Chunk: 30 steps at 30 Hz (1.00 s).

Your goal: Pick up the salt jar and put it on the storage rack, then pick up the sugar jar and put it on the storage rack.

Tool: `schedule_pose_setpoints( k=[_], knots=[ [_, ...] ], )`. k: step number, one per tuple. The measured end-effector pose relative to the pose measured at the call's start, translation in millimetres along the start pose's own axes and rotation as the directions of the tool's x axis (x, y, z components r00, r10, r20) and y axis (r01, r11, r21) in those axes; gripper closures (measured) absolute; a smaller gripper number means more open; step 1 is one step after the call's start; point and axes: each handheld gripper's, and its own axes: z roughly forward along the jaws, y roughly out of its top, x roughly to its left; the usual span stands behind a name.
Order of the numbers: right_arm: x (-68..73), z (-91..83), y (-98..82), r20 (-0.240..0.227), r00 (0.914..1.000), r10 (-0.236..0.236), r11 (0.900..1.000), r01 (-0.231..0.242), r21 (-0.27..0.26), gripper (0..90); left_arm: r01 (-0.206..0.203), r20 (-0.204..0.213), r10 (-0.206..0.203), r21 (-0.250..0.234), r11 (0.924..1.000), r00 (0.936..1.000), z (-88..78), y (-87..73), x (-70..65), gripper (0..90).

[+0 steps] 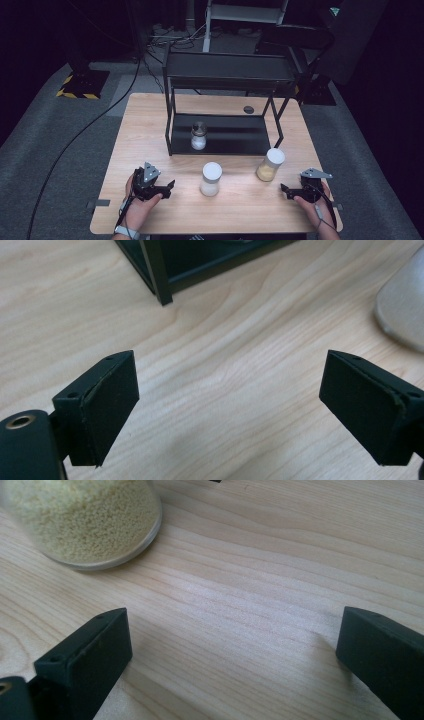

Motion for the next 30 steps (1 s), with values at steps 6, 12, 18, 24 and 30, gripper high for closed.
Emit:
schedule_pose_setpoints(
  k=[6,12,18,24,30],
  knots=[
    [0.0,0.0,0.0,0.000,1.0000,0.000,1.000,0.000,0.000,1.2,0.000,0.000,0.000,0.046,0.9989,1.0000,7.6,-3.7,-0.7,7.8],
    [0.0,0.0,0.0,0.000,1.0000,0.000,1.000,0.000,0.000,1.1,0.008,-0.007,-0.008,0.094,0.9955,0.9999,12.6,-2.3,0.1,4.6],
    [-0.1,0.0,0.0,-0.001,1.0000,0.000,1.000,0.000,0.000,1.1,0.060,-0.035,-0.056,0.111,0.9920,0.9978,13.0,-1.2,-1.9,1.9],
    [-0.2,-0.1,0.1,-0.001,1.0000,0.000,1.000,0.000,0.001,1.1,0.063,-0.039,-0.059,0.112,0.9917,0.9975,13.0,-1.1,-2.7,1.0],
    [-0.2,-0.2,0.3,-0.001,1.0000,0.000,1.000,0.000,0.002,1.2,0.062,-0.038,-0.058,0.112,0.9918,0.9976,13.1,-1.1,-2.5,0.9]
  ],
)
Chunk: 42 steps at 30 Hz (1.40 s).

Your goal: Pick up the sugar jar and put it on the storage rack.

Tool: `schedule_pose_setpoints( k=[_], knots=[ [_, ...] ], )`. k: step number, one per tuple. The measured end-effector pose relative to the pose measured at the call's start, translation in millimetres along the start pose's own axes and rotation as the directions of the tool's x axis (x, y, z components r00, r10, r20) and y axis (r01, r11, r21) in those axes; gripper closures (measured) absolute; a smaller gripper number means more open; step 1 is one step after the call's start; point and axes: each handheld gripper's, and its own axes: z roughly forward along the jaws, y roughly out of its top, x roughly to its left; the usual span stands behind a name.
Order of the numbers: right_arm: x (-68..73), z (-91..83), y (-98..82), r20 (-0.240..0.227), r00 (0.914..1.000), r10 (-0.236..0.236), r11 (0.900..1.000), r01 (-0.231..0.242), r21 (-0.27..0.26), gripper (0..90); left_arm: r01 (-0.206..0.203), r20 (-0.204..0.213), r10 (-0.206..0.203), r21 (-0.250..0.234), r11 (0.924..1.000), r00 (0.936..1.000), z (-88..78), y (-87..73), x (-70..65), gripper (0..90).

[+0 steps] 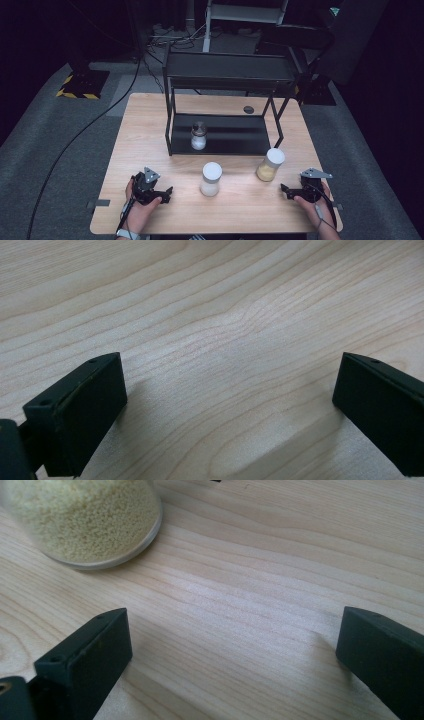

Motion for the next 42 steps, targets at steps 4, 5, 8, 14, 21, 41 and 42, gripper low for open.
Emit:
schedule_pose_setpoints(
  k=[4,5,8,14,21,41,42],
  knots=[
    [-0.9,-1.0,0.7,-0.003,1.0000,-0.004,1.000,0.004,0.005,1.6,0.000,0.000,0.000,0.000,1.0000,1.0000,0.0,0.0,-0.1,0.9],
    [-0.7,-1.9,2.1,-0.001,1.0000,-0.004,1.000,0.004,0.013,2.5,-0.001,0.000,0.001,0.000,1.0000,1.0000,0.0,0.0,0.0,0.8],
    [-0.2,-5.9,4.5,-0.006,1.0000,-0.006,1.000,0.006,0.022,3.7,0.000,-0.001,0.000,0.001,1.0000,1.0000,0.0,0.1,-0.1,0.9],
    [2.9,-21.6,7.7,-0.021,0.9998,0.002,1.000,-0.002,-0.013,3.8,-0.001,0.000,0.001,0.000,1.0000,1.0000,0.0,0.0,0.0,0.8],
    [9.7,-46.3,21.8,-0.037,0.9992,-0.018,0.998,0.015,-0.065,3.8,-0.001,0.000,0.001,0.001,1.0000,1.0000,-0.2,0.1,0.1,0.8],
    [30.5,-87.3,56.0,-0.058,0.9972,-0.046,0.986,0.036,-0.165,3.8,0.000,0.002,0.000,0.002,1.0000,1.0000,-0.4,-0.1,0.5,0.8],
    [31.4,-88.4,57.3,-0.058,0.9971,-0.048,0.985,0.038,-0.167,3.8,0.000,0.002,0.000,0.002,1.0000,1.0000,-0.4,-0.1,0.5,0.8]
  ],
)
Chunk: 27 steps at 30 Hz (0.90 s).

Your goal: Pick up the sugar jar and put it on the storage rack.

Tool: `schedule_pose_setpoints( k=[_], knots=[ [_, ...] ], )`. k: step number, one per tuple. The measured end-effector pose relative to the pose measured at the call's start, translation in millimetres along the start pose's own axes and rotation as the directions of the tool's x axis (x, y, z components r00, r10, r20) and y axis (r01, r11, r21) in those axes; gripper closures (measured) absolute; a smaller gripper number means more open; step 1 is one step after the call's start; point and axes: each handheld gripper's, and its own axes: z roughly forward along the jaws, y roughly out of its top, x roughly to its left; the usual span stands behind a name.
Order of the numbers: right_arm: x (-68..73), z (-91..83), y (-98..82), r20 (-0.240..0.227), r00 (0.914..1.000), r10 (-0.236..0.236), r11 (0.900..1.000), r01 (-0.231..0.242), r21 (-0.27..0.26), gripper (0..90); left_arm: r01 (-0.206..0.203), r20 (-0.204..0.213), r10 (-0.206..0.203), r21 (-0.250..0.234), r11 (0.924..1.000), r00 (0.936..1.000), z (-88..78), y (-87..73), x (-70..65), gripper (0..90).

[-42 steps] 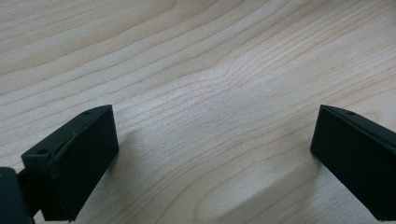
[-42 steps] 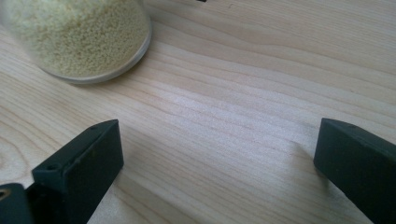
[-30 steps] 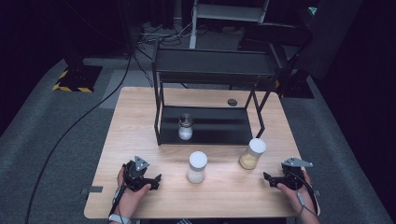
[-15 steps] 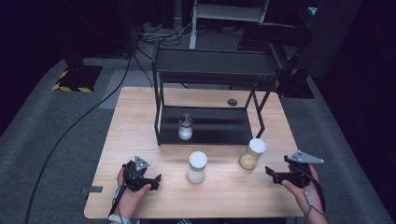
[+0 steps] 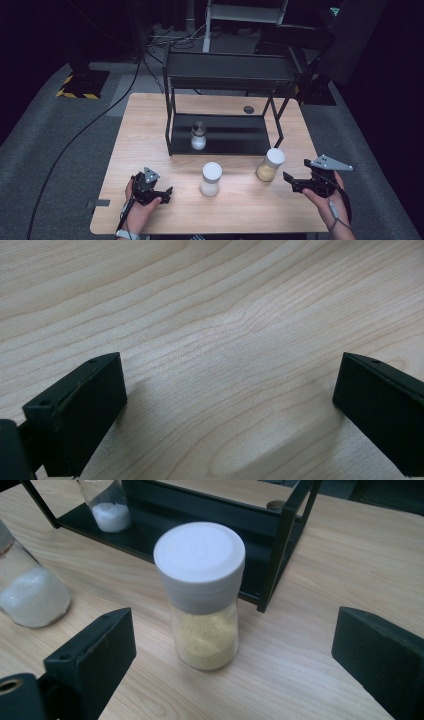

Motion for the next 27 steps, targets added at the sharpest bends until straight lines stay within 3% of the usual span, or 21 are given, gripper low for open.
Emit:
schedule_pose_setpoints(
  k=[14,27],
  knots=[
    [16.8,-2.1,22.4,-0.043,0.9979,-0.048,0.998,0.046,-0.036,3.8,-0.003,0.000,0.003,0.001,1.0000,1.0000,-0.1,0.0,0.4,0.7],
    [38.5,7.9,46.2,-0.098,0.9895,-0.106,0.993,0.100,-0.063,3.9,-0.003,0.003,0.003,0.001,1.0000,1.0000,-0.2,-0.2,1.3,0.6]
  ],
)
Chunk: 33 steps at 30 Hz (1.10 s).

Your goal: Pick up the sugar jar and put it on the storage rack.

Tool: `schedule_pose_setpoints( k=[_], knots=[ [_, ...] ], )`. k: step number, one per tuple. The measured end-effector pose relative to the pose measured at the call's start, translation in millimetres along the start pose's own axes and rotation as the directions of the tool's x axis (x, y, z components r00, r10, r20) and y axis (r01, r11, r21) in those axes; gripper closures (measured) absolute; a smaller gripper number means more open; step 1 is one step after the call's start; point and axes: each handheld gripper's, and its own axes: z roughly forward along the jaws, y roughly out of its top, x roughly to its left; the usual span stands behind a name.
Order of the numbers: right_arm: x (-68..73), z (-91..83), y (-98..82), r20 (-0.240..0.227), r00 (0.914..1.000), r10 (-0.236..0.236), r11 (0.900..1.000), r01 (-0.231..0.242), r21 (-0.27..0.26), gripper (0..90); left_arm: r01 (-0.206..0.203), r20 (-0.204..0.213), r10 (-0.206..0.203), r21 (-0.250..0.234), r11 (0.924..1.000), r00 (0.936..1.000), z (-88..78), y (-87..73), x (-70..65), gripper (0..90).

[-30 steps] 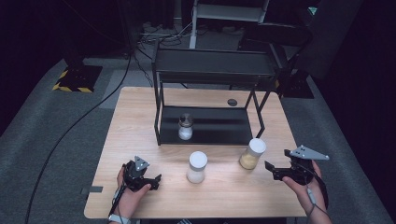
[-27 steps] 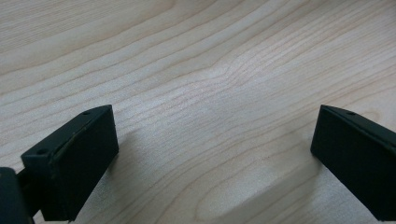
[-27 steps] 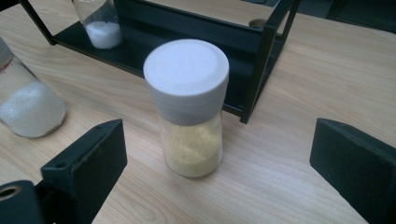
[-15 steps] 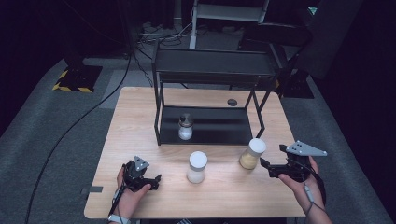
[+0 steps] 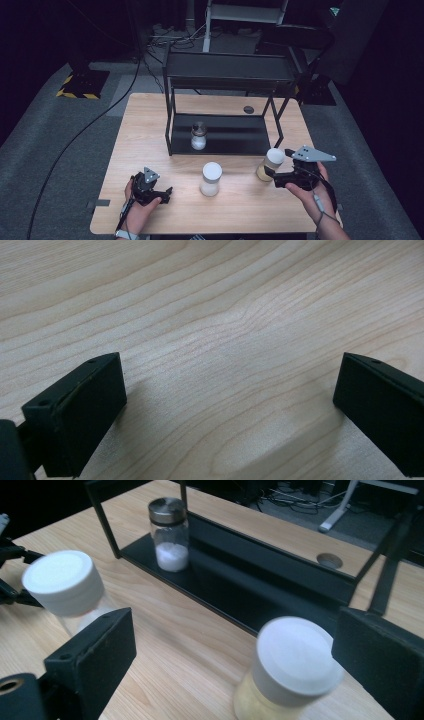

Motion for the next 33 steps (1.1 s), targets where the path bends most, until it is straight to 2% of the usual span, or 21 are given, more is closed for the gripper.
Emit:
schedule_pose_setpoints(
  k=[10,23,33],
  knots=[
    [9.9,11.5,10.9,-0.050,0.9987,-0.001,1.000,0.000,-0.019,3.9,0.000,-0.003,0.000,0.001,1.0000,1.0000,-0.3,-0.2,0.1,0.6],
    [30.0,26.9,29.0,-0.107,0.9932,-0.045,0.999,0.042,-0.032,3.9,-0.001,-0.002,0.001,0.000,1.0000,1.0000,-0.4,-0.3,0.5,0.6],
    [45.1,37.4,36.2,-0.139,0.9886,-0.059,0.998,0.053,-0.045,3.9,-0.001,-0.002,0.001,0.000,1.0000,1.0000,-0.5,-0.4,0.6,0.6]
  ],
)
